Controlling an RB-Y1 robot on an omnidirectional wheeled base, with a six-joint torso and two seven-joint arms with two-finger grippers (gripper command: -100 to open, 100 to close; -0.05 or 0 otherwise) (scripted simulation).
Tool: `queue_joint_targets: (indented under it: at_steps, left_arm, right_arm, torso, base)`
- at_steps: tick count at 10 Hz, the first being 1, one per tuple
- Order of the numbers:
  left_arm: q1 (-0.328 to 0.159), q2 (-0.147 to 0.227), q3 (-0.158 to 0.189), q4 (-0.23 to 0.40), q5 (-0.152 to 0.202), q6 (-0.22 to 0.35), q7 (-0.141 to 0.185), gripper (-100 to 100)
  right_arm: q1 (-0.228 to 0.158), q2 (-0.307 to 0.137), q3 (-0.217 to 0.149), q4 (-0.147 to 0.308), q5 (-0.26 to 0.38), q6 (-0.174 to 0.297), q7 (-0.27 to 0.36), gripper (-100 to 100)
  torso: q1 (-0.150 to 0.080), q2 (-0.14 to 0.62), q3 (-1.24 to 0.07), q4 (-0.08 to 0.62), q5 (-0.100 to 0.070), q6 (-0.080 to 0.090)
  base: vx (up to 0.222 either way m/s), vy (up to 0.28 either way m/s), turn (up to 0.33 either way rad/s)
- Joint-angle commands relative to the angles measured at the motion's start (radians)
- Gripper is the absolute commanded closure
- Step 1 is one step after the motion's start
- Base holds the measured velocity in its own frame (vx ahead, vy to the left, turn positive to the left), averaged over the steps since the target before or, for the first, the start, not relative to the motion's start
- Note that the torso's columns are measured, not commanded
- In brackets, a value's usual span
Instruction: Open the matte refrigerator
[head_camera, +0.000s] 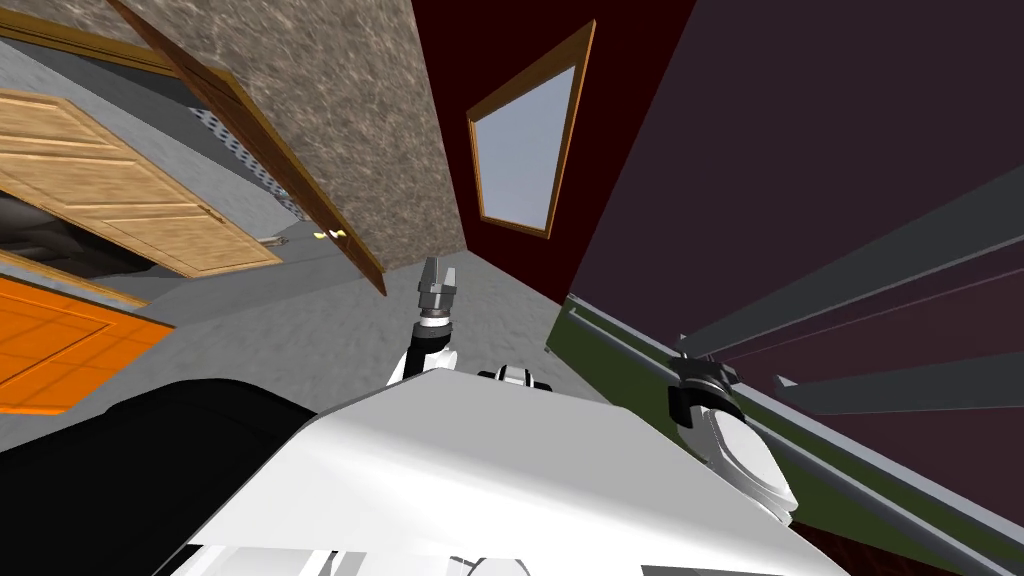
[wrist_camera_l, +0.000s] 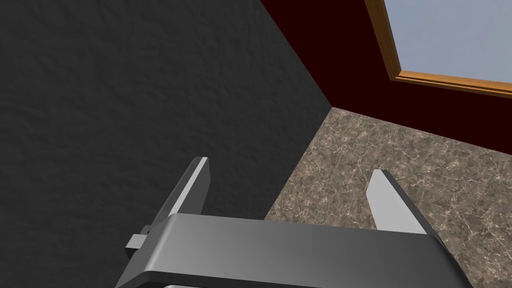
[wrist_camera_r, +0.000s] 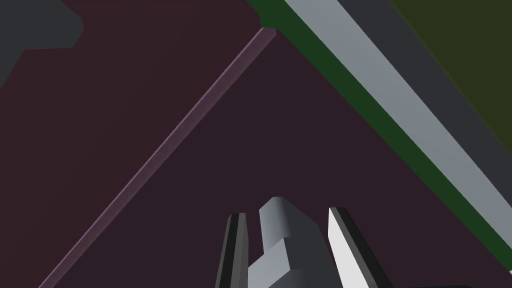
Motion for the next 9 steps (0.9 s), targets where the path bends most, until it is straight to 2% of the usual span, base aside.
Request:
queue_joint_targets:
  at_steps: [1,3,5,9]
  left_arm:
    - [0.0,0.0,0.0,0.0,0.0,0.0,0.0,0]
    - [0.0,0.0,0.0,0.0,0.0,0.0,0.0,0]
    - [0.0,0.0,0.0,0.0,0.0,0.0,0.0,0]
    - [0.0,0.0,0.0,0.0,0.0,0.0,0.0,0]
  right_arm:
    - [0.013,0.011,-0.039,0.001,-0.008,0.006,0.005,100]
    - [0.03,0.01,-0.067,0.005,-0.027,0.026,0.009,100]
    - [0.039,0.009,-0.081,0.007,-0.036,0.037,0.011,100]
    - [0.065,0.007,-0.122,0.012,-0.064,0.068,0.018,100]
  torso:
    - [-0.001,0.001,0.001,0.0,-0.001,-0.002]
    - [0.0,0.0,0.0,0.0,-0.001,0.0]
    - [-0.008,-0.001,-0.001,0.002,0.001,-0.003]
    - [-0.004,0.001,0.0,0.001,0.0,-0.001]
  base:
    - [0.054,0.265,-0.112]
    - [0.083,0.288,-0.123]
    - [0.055,0.21,-0.06]
    - [0.07,0.234,-0.086]
